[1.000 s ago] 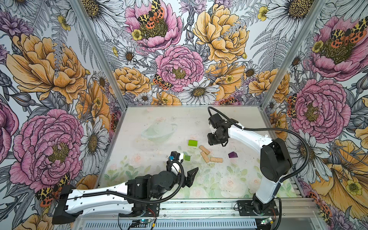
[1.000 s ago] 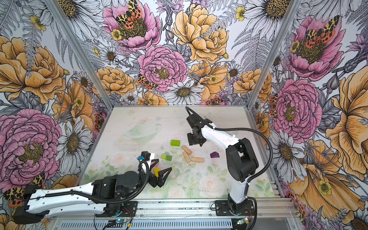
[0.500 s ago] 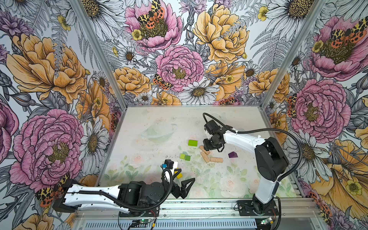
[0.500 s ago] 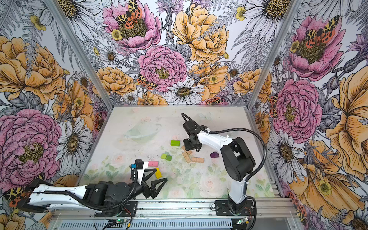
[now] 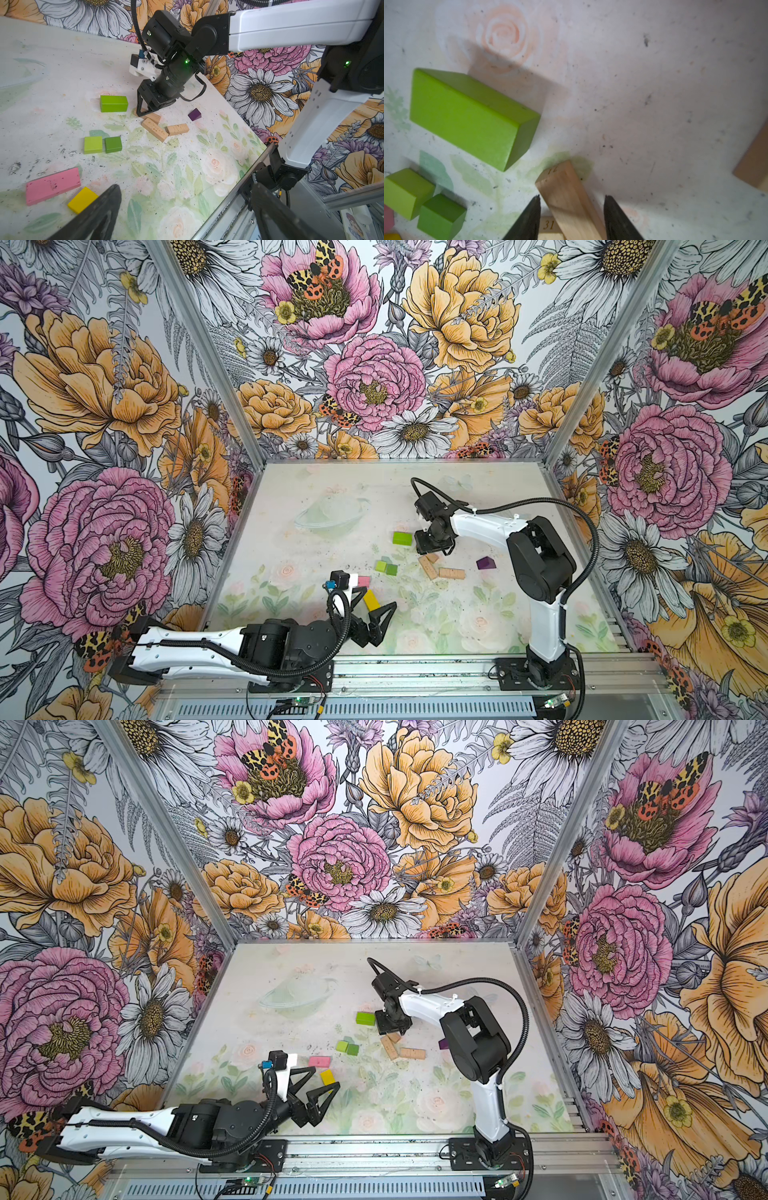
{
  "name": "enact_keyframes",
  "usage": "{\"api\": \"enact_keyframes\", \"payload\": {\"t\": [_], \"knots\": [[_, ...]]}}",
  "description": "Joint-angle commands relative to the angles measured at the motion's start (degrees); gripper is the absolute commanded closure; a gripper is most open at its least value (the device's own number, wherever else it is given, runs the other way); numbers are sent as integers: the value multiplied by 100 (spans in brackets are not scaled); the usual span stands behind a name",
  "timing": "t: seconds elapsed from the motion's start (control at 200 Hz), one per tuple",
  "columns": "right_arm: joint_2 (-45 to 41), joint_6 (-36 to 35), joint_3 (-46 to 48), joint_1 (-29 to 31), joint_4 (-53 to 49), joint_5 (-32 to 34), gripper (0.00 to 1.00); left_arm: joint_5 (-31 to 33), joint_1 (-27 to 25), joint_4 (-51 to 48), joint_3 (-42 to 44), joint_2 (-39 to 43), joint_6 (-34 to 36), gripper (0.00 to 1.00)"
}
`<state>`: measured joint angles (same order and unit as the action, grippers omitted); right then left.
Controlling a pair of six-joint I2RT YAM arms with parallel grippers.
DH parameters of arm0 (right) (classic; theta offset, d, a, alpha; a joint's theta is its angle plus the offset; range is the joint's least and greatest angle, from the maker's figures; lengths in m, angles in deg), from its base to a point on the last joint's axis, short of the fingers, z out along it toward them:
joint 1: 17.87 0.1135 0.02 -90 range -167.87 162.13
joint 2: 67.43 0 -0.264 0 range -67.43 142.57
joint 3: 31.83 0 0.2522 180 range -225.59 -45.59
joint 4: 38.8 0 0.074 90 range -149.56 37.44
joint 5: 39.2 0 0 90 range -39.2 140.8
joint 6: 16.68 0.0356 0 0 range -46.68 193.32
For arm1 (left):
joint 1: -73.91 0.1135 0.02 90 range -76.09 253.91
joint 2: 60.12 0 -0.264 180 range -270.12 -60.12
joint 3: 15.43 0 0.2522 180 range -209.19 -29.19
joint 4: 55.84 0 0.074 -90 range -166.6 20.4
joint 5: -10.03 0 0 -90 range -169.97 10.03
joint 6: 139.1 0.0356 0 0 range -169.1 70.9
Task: Build the wood block tower
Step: 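Grasp a second wooden block with the right gripper, then carry the block and stand it upright beside the first block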
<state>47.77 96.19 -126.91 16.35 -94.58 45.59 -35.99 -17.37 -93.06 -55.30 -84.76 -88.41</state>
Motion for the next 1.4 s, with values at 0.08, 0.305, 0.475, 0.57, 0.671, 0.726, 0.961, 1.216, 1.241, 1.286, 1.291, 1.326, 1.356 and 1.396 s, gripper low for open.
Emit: {"api": "enact_keyframes", "payload": {"t": [0.08, 0.305, 0.475, 0.57, 0.671, 0.726, 0.961, 1.216, 1.241, 1.286, 1.291, 1.326, 1.356, 1.396], "knots": [[264, 99, -320, 39, -260, 426, 53, 353, -21, -285, 88, 364, -25, 1], [344, 156, -383, 11, -331, 611, 64, 422, -27, -400, 108, 548, -24, 1], [314, 148, -523, -113, -379, 745, 71, 505, -22, -413, 5, 529, 108, 1], [360, 124, -675, -259, -427, 768, 71, 558, -3, -452, -74, 514, 175, 1], [428, 100, -858, -418, -495, 781, 71, 576, 39, -483, -135, 513, 230, 1], [443, 56, -945, -506, -519, 798, 71, 585, 74, -499, -173, 513, 254, 1], [665, -140, -1424, -868, -697, 818, 71, 539, 368, -501, -297, 474, 425, 1], [973, -228, -1894, -961, -817, 802, 70, 77, 957, -322, -483, 229, 723, 1], [1009, -226, -1934, -968, -825, 802, 70, 28, 1006, -296, -491, 203, 739, 1], [1078, -214, -2011, -967, -858, 805, 70, -58, 1072, -251, -490, 159, 749, 1], [1085, -213, -2024, -969, -859, 804, 70, -66, 1088, -244, -491, 156, 749, 1], [1136, -220, -2068, -973, -868, 795, 70, -127, 1132, -203, -474, 124, 743, 1], [1173, -204, -2113, -971, -883, 785, 70, -160, 1165, -187, -466, 94, 741, 1], [1205, -182, -2150, -971, -904, 809, 70, -210, 1198, -144, -457, 67, 737, 1]]}}
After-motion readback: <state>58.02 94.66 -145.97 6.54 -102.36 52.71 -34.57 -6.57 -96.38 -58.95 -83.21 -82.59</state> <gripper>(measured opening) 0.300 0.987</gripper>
